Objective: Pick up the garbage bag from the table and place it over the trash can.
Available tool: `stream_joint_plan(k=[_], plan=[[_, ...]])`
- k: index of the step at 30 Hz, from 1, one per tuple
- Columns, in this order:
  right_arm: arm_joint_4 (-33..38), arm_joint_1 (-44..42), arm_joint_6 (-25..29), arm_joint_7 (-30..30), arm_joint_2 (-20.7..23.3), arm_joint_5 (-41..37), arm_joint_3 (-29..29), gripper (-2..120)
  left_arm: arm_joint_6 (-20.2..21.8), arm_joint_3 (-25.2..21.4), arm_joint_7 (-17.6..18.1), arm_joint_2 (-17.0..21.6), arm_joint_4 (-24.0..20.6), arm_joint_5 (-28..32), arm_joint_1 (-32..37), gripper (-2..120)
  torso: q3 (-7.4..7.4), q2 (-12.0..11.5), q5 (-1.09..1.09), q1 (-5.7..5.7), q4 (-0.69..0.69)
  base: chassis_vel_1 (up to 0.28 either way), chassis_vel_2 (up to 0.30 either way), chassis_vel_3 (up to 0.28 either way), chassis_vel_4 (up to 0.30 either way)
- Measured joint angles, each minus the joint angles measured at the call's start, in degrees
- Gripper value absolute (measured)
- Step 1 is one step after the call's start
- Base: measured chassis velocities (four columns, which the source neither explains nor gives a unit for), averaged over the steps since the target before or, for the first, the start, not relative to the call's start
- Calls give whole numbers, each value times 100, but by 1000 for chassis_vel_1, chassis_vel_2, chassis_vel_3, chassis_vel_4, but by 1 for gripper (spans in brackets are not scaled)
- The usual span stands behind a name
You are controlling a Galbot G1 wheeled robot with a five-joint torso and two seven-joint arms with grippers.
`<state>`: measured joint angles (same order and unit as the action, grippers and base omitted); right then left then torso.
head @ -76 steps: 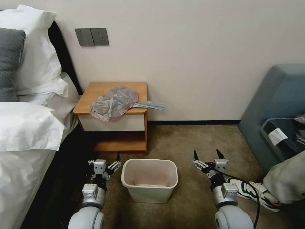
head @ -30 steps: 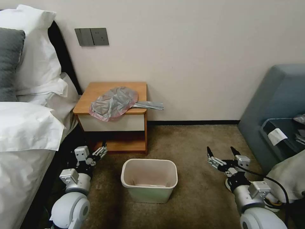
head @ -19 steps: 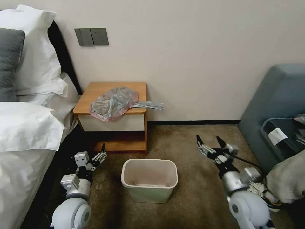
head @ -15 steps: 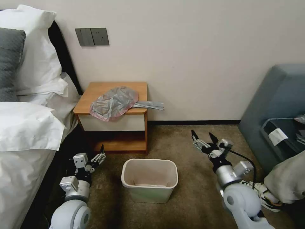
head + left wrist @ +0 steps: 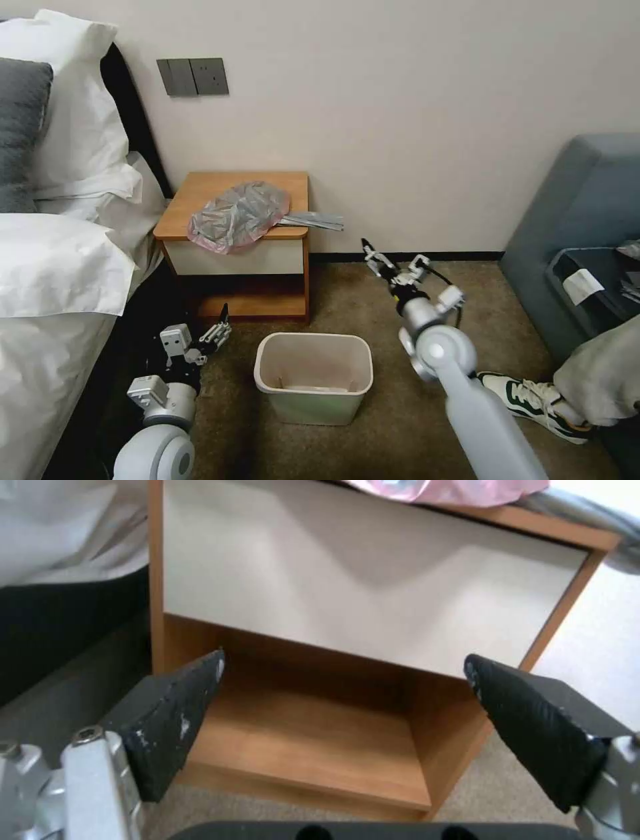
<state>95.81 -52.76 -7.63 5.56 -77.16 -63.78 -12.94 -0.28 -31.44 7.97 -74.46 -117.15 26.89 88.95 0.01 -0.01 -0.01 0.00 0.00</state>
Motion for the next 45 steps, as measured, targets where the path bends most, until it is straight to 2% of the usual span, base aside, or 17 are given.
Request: stream_joint_plan(k=[7, 16, 29, 33, 35, 36, 38, 39, 41, 42, 45], plan=[[-550, 682, 12, 18, -373, -329, 261, 100, -39, -41, 17, -113, 114, -20, -3, 94, 0, 0, -1, 0, 1, 0, 0, 0, 0], [-1188, 1040, 96, -155, -659, -344, 364, 100, -52, -131, 78, -224, 105, -62, 44, 94, 0, 0, 0, 0, 0, 0, 0, 0, 0], [-1547, 1299, 130, -343, -957, -332, 442, 99, -136, -203, 116, -314, 7, -234, 309, 95, -1, 0, 0, 0, 0, 0, 0, 0, 0], [-1805, 1418, 221, -464, -1005, -244, 454, 87, -193, -252, 144, -338, -14, -283, 386, 95, -1, 0, 1, 0, 0, 0, 0, 0, 0], [-1914, 1466, 271, -525, -1023, -230, 437, 78, -219, -253, 157, -374, -14, -322, 426, 95, -1, 0, 0, 0, 0, 0, 0, 0, 0], [-1914, 1466, 271, -525, -1023, -230, 437, 78, -219, -253, 157, -374, -14, -322, 426, 95, -1, 0, 0, 0, 0, 0, 0, 0, 0], [-1969, 1491, 299, -584, -1035, -217, 428, 66, -226, -245, 158, -400, -18, -339, 446, 95, -1, 1, 1, 0, 0, 0, 0, 0, 0], [-1969, 1491, 299, -584, -1035, -217, 428, 66, -226, -245, 158, -400, -18, -339, 446, 95, -1, 1, 1, 0, 0, 0, 0, 0, 0], [-2006, 1513, 327, -607, -1065, -192, 413, 56, -227, -244, 165, -405, -19, -342, 428, 95, -1, 1, 1, 0, 0, 0, 0, 0, 0], [-2006, 1513, 327, -607, -1065, -192, 413, 56, -227, -244, 165, -405, -19, -342, 428, 95, -1, 1, 1, 0, 0, 0, 0, 0, 0], [-2019, 1516, 351, -633, -1076, -142, 407, 42, -227, -275, 196, -379, -21, -338, 399, 95, -1, 1, 1, 0, 0, 0, 0, 0, 0]])
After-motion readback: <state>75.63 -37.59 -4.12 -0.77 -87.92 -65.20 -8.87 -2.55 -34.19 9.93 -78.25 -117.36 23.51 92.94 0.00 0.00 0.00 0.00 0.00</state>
